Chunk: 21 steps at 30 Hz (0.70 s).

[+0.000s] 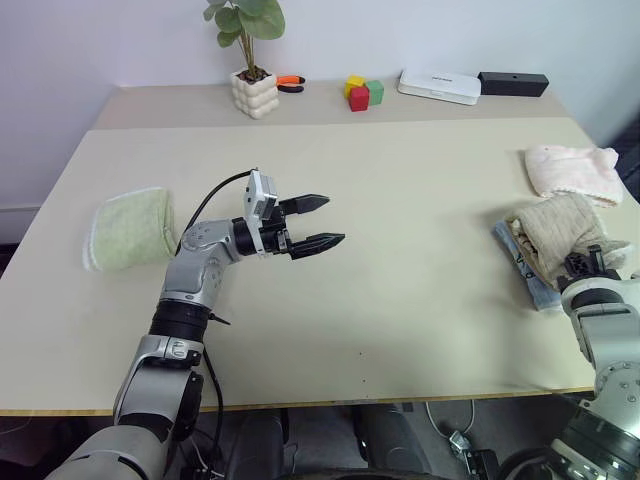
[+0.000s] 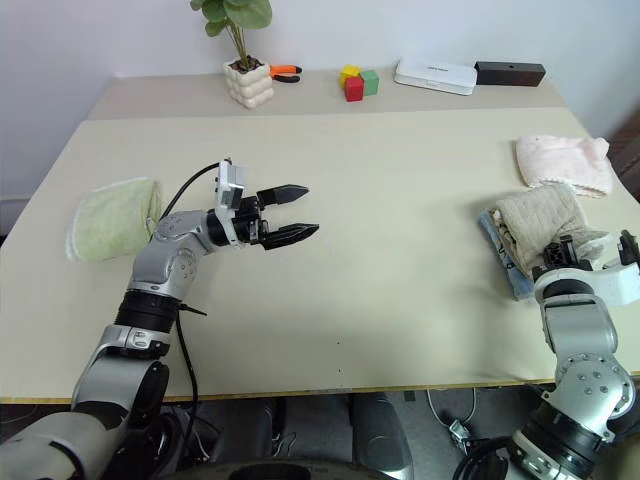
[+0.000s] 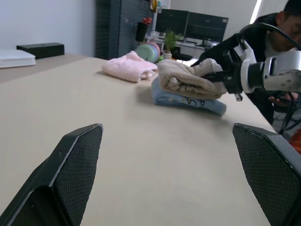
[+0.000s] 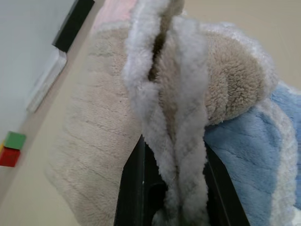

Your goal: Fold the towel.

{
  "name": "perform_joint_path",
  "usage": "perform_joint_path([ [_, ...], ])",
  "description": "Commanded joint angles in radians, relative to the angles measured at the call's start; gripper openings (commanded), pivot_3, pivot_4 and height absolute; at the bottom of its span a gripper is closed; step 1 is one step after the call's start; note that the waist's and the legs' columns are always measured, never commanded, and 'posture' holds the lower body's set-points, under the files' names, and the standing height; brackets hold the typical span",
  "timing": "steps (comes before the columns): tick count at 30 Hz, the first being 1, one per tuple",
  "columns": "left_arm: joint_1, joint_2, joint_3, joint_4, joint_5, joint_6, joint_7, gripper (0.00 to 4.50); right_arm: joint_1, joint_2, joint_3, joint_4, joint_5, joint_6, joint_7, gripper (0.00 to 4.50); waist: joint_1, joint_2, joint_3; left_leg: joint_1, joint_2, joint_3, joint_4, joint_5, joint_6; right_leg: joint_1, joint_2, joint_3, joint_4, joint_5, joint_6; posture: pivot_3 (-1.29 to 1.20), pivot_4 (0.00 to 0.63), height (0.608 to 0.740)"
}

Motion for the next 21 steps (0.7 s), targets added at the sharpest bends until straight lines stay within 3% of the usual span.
perform_joint_path([
  [1, -0.002, -0.006, 0.002, -0.019, -0.001, -0.025, 0.004, 4.5, 0.001, -0.046, 0.001, -0.009, -0.021, -0.009, 0.023, 0.81, 0.0, 0.0, 0.0, 0.0, 0.0, 0.0, 0.0, 0.0, 0.0, 0.0, 0.0, 0.0, 0.0, 0.0, 0.0, 0.0, 0.15, 0.74],
  [2, -0.002, -0.008, 0.001, -0.018, 0.001, -0.029, 0.005, 4.5, 0.002, -0.051, 0.004, -0.006, -0.034, -0.014, 0.021, 1.1, 0.0, 0.0, 0.0, 0.0, 0.0, 0.0, 0.0, 0.0, 0.0, 0.0, 0.0, 0.0, 0.0, 0.0, 0.0, 0.0, 0.15, 0.74],
  [9, -0.008, -0.025, -0.002, -0.005, 0.005, -0.041, 0.012, 4.5, 0.016, -0.069, 0.021, -0.017, -0.076, -0.007, 0.024, 4.46, 0.0, 0.0, 0.0, 0.0, 0.0, 0.0, 0.0, 0.0, 0.0, 0.0, 0.0, 0.0, 0.0, 0.0, 0.0, 0.0, 0.15, 0.74],
  [13, -0.007, -0.041, -0.004, 0.002, 0.006, -0.049, 0.016, 4.5, 0.083, -0.162, 0.083, -0.061, -0.242, 0.013, 0.066, 4.46, 0.004, 0.0, 0.0, 0.0, 0.0, 0.0, 0.0, 0.0, 0.0, 0.0, 0.0, 0.0, 0.0, 0.0, 0.0, 0.0, 0.15, 0.74],
  [21, -0.013, -0.057, -0.005, 0.033, 0.019, -0.083, 0.013, 4.5, 0.101, -0.205, 0.081, -0.098, -0.428, -0.041, 0.127, 4.46, 0.001, 0.0, 0.0, 0.0, 0.0, 0.0, 0.0, 0.0, 0.0, 0.0, 0.0, 0.0, 0.0, 0.0, 0.0, 0.0, 0.15, 0.74],
])
